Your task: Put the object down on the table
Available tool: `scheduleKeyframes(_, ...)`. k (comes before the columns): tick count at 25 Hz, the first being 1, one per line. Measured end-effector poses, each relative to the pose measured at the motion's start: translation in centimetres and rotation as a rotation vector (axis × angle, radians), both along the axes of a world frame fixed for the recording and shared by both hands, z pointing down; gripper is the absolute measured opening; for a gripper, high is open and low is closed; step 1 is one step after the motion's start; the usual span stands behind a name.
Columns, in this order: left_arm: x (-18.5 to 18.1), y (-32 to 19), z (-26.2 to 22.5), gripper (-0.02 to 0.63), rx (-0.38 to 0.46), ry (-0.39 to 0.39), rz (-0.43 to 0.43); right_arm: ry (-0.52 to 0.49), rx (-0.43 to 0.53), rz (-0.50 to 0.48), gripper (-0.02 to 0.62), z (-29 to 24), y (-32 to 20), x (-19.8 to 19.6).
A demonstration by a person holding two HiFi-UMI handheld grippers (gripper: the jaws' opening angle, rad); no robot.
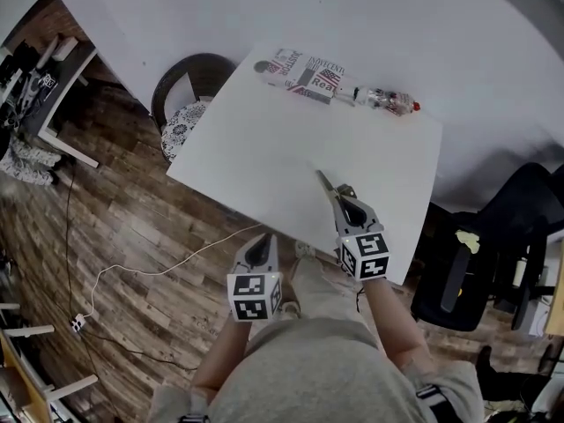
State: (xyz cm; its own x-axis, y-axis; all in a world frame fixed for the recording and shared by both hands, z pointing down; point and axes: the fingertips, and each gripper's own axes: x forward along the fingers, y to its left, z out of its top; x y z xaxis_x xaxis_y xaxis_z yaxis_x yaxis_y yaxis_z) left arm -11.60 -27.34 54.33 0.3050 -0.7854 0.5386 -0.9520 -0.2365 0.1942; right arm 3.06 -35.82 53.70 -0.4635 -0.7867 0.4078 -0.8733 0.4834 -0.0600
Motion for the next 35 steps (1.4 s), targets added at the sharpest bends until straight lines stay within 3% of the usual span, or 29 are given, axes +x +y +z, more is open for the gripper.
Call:
scheduleKeyframes(16, 1.6, -4.2, 1.8, 0.015, -0.043, 0.001, 0.021, 0.06, -0.094, 0.001, 0.011, 5.5, -5.6, 0.4)
scheduleKeyframes(35, 1.7, -4.8, 2.5, 0.015, -0.053, 0.012, 0.038, 0.117, -0.097, 0.025, 0.032, 6.3, -7.1, 1.9)
